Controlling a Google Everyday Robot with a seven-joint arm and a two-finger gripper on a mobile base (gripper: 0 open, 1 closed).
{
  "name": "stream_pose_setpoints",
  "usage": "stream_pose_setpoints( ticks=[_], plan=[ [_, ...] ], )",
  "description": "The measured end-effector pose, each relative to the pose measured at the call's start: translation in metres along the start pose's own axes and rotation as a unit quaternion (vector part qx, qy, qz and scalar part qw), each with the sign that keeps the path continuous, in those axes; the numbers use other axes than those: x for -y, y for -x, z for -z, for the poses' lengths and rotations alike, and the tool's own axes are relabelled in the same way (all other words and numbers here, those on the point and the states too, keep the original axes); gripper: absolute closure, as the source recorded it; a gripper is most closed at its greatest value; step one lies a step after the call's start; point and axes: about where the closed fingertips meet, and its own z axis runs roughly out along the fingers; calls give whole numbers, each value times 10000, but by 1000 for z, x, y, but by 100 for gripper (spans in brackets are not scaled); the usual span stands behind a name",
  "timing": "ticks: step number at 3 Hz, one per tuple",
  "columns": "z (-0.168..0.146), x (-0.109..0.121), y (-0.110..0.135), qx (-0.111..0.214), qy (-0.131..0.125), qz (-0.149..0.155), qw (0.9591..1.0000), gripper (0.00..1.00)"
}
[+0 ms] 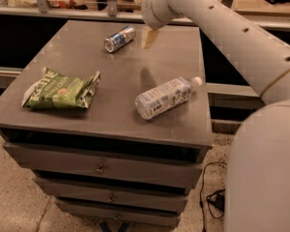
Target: Place redbull can upright
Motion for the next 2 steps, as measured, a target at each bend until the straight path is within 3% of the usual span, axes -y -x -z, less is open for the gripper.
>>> stream_pose_setpoints(
  ticks=[1, 2],
  plan=[
    [14, 31, -4, -42, -201, 3, 9998, 0],
    [14, 31, -4, -42, -201, 3, 9998, 0]
  ],
)
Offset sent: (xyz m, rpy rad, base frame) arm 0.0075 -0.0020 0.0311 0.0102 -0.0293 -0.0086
